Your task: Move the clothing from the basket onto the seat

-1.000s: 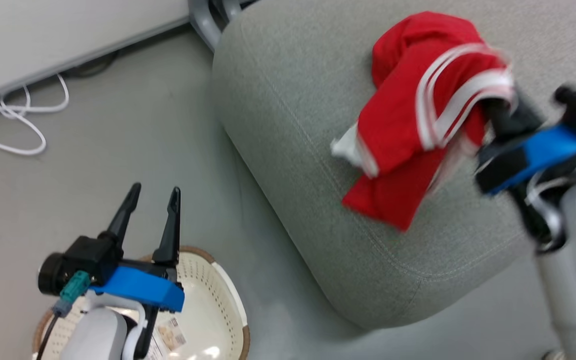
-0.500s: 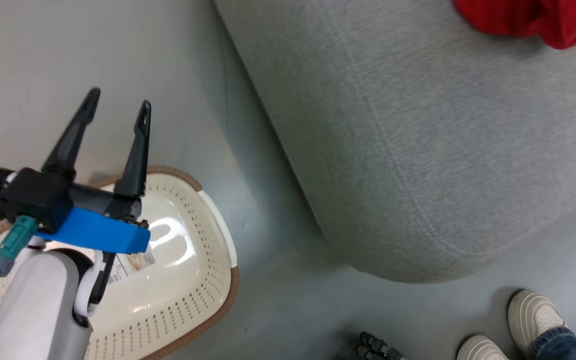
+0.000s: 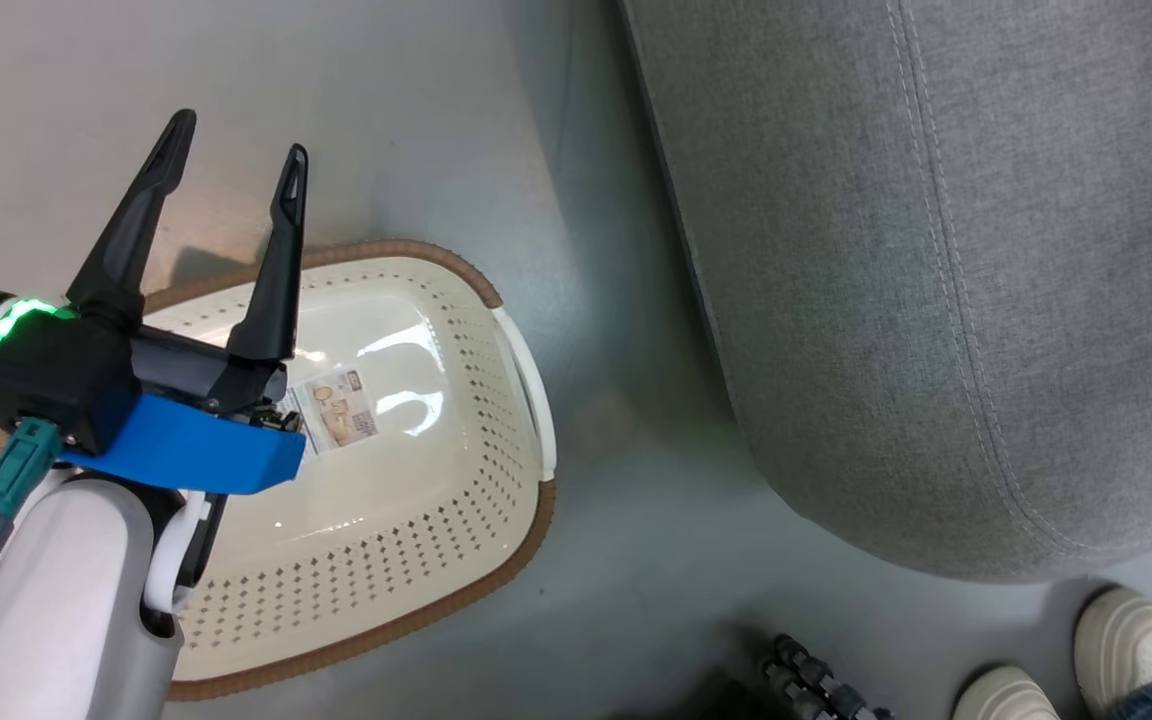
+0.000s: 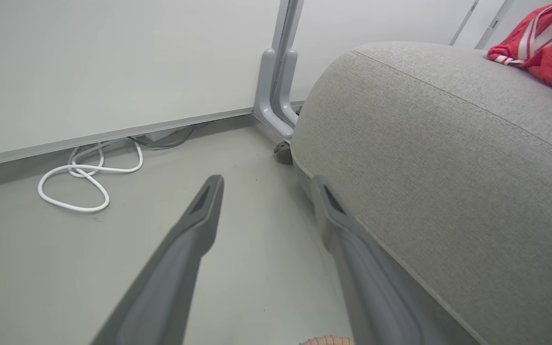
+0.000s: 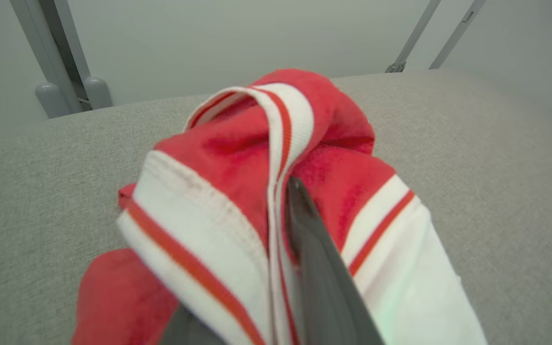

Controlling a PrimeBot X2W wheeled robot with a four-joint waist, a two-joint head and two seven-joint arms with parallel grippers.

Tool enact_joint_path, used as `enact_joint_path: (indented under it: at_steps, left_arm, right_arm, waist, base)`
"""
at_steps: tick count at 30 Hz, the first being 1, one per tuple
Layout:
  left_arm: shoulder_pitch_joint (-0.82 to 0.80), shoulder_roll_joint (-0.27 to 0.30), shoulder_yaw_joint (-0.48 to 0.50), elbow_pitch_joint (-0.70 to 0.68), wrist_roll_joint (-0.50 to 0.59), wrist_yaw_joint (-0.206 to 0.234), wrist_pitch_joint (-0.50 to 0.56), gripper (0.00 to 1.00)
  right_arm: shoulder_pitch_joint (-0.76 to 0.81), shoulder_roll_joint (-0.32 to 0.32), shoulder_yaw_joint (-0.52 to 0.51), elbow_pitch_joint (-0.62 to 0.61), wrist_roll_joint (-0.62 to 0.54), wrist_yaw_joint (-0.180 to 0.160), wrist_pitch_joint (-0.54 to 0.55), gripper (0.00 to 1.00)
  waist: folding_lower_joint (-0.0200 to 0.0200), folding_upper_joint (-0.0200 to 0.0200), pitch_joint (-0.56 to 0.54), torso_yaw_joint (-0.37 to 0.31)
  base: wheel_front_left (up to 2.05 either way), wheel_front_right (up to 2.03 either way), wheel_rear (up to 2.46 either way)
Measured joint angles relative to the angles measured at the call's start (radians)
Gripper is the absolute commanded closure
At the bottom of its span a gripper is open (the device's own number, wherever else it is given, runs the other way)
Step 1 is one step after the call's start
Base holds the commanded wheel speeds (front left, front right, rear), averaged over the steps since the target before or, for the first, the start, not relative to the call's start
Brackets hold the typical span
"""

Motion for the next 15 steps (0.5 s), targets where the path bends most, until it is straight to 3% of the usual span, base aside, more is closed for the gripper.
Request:
enact_joint_path:
  at_steps: [8,15]
  left_arm:
    - [0.01,-0.053,-0.008,0.101,-0.039,0.008,-0.086,0.0]
    - [0.083,-0.125,-0.007,0.25,-0.09,0.007,-0.154,0.0]
  right_arm:
    - [0.074,-0.029,0.067,0.061,-0.037,0.0,-0.086,0.0]
    - [0.251,-0.012,0.154,-0.024,-0.067,0.0,-0.127,0.0]
  waist:
    - [-0.0003,0.0,-0.134,0.059]
    - [-0.0005,0.0,-0.341,0.124]
  base:
    - [0.0,0.0,0.0]
    - [0.0,0.0,0.0]
